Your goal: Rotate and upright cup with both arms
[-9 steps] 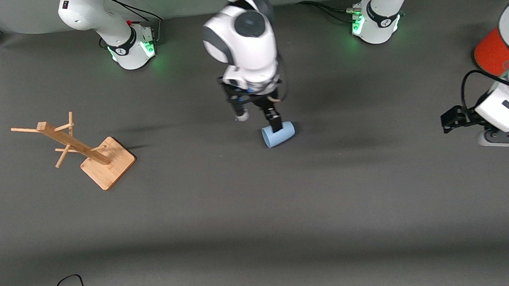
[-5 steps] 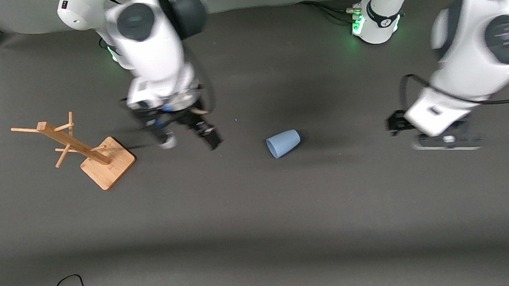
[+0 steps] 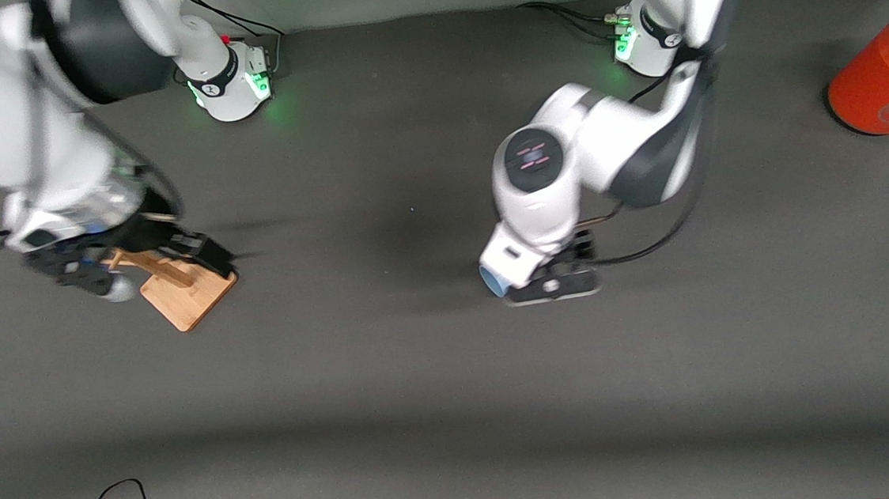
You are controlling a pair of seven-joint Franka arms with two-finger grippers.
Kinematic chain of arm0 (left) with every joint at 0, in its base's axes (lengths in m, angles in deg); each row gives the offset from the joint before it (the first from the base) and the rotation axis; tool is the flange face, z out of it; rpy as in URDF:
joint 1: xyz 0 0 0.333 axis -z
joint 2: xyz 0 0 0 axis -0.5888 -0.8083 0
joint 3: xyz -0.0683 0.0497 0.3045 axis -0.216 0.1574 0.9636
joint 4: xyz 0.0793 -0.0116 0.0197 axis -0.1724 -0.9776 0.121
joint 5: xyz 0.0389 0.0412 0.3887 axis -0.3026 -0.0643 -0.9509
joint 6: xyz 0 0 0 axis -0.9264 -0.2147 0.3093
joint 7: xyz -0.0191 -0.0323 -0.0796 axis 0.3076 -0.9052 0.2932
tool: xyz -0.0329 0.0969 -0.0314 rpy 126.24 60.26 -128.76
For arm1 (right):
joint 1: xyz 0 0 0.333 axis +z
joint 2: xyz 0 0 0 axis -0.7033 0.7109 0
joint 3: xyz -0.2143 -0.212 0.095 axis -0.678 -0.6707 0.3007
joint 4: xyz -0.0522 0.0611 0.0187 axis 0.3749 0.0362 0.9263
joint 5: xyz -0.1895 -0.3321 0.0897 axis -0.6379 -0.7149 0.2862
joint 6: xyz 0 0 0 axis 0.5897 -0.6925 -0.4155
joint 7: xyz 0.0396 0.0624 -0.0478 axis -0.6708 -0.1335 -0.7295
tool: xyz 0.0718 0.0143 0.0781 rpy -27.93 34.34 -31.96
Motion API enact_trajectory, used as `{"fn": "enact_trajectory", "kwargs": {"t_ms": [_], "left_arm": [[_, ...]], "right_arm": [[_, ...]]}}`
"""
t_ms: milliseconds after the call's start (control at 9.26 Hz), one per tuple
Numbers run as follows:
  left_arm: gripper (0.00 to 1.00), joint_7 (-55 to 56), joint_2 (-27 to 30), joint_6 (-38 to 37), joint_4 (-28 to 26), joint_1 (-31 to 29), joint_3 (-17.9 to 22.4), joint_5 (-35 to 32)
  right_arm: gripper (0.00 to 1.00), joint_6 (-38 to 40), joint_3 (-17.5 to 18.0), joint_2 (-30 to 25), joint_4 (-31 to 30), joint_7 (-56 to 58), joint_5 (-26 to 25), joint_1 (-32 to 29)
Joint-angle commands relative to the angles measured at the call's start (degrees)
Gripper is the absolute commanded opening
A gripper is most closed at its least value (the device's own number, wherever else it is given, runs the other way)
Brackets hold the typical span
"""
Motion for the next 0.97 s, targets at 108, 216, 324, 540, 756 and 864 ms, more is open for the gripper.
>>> {"fn": "enact_trajectory", "kwargs": {"t_ms": [108,216,324,540,756,864], "left_arm": [[1.00,5.5,-9.2,1.4,5.9,6.6,1.2,-8.7],[1.00,5.3,-10.0,1.2,4.1,7.5,1.2,-10.4],[1.00,3.8,-11.3,1.2,2.8,7.6,1.2,-14.0],[1.00,-3.2,-12.3,1.1,3.6,5.3,1.4,-15.2],[1.00,-3.9,-12.6,2.7,6.3,0.1,1.4,-14.8],[1.00,-3.6,-13.4,3.7,8.4,-2.4,1.3,-14.6]], "right_arm": [[1.00,3.2,-4.9,-2.0,-0.7,12.6,0.3,1.0],[1.00,5.8,-4.9,-2.2,0.7,12.2,0.2,1.0],[1.00,7.9,-4.8,-2.2,2.3,12.3,-0.1,1.1],[1.00,7.4,-4.1,-1.2,2.9,11.0,-0.5,1.5],[1.00,6.9,-1.9,1.3,4.1,10.8,-0.3,0.8],[1.00,7.0,1.5,1.2,4.6,10.9,-0.6,-1.9]]}}
